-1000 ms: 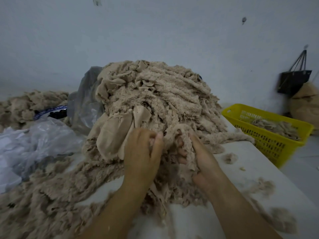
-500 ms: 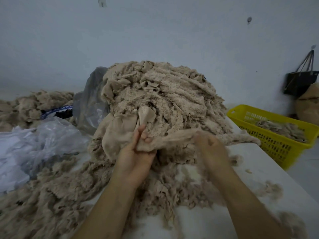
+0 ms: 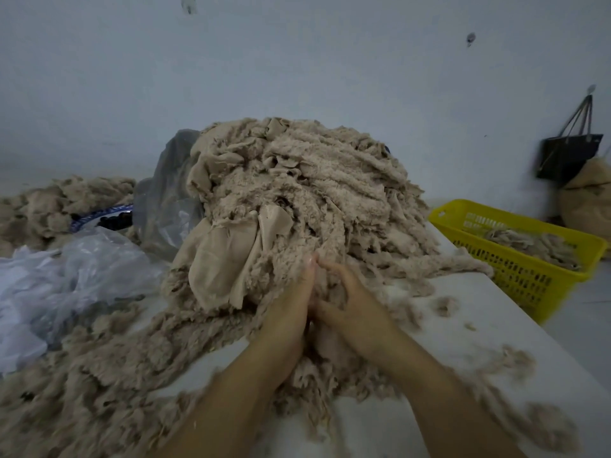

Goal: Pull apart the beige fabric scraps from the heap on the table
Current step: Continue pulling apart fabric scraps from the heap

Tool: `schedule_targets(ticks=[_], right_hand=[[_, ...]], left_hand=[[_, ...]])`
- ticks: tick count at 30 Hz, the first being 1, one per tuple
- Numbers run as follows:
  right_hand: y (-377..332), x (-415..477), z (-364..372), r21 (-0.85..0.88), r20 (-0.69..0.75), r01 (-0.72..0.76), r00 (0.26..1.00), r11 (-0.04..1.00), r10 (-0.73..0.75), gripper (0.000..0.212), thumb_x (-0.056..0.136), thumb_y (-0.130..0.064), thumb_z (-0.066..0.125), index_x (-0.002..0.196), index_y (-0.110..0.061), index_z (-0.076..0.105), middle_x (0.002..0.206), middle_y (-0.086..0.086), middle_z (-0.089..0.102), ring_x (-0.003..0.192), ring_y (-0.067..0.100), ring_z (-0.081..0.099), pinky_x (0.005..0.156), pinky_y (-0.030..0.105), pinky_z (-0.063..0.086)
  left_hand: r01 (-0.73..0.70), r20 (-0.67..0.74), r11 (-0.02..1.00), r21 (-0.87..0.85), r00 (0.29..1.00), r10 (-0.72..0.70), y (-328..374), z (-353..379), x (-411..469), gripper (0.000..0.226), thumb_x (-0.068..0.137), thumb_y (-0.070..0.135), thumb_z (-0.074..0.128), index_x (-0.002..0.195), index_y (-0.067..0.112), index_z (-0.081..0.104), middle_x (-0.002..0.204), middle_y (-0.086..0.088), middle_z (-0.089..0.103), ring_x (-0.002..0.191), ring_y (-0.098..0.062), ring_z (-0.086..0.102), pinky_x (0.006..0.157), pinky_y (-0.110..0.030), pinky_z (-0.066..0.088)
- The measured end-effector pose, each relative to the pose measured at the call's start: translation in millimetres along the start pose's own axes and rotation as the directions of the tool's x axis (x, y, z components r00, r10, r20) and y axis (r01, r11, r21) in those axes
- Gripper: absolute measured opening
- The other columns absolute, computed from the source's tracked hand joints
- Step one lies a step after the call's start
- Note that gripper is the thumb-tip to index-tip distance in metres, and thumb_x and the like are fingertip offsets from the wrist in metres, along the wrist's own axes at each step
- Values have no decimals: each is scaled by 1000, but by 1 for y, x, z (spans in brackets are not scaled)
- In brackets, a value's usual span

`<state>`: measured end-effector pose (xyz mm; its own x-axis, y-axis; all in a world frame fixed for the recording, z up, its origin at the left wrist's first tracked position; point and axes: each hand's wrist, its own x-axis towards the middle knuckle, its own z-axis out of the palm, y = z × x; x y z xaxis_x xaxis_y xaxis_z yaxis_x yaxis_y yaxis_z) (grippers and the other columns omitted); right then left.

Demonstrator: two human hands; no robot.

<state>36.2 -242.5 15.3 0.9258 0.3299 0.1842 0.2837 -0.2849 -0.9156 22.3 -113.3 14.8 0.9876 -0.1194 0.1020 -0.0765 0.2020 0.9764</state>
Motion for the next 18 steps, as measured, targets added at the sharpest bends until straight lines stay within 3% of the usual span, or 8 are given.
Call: schedule_targets(ticks=[2,4,6,8,9,12,15,18], right_hand=[[2,7,-8,-99,-214,-78,975,992,55,18,96,-44,57,114,-46,54,110,-25,67,90,-7,63,69,16,49],[2,12,-35,344,-385,-87,895,935,225,21,100,-41,52,103,-23,63,91,-4,75,64,8,66,58,28,50],[5,10,-69,832,-401,219,872,509,279,40,98,-52,51,95,-14,64,81,5,69,63,13,62,59,31,51],[18,5,-87,896,-435,434,813,95,387,56,94,-62,50,112,-10,62,106,8,66,91,20,67,76,37,55],[26,5,-86,901,-407,430,784,63,469,59,95,-61,50,123,-9,57,122,10,60,102,25,64,82,39,55],[32,16,-54,910,-352,143,762,389,544,43,103,-38,49,131,-7,53,118,8,60,97,22,66,78,32,54],[25,26,-27,674,-367,-79,827,735,425,22,102,-21,50,101,-10,69,86,3,75,71,12,71,67,30,53],[25,25,-6,526,-220,-221,897,821,382,29,103,-29,49,101,-10,70,87,7,75,70,14,71,64,28,55]], left_hand=[[-46,89,994,100,995,37,-3,-4,0,69,68,89,55,128,54,58,138,20,58,127,-2,54,104,-30,44],[-115,72,974,196,992,103,-2,-10,-2,64,74,82,57,131,56,52,135,30,56,125,7,53,98,-20,45],[-162,-89,965,204,979,183,-1,-15,3,30,87,60,62,117,53,63,123,29,64,115,8,58,92,-18,47],[-171,-318,955,241,916,244,-2,-19,6,14,98,37,59,103,46,69,113,21,69,107,1,63,91,-26,51],[-160,-415,947,278,870,269,-2,-21,7,16,99,30,58,101,43,68,112,16,69,104,-3,64,88,-29,52],[-85,-541,945,316,802,253,-5,-30,13,18,98,24,57,114,30,60,116,5,62,100,-12,62,85,-35,54],[83,-468,967,241,883,41,-11,-31,16,33,97,29,60,129,19,58,116,4,65,103,-16,64,93,-36,55],[120,-378,907,404,925,45,-10,-26,15,21,96,34,61,88,17,67,75,7,66,65,-5,59,59,-10,46]])
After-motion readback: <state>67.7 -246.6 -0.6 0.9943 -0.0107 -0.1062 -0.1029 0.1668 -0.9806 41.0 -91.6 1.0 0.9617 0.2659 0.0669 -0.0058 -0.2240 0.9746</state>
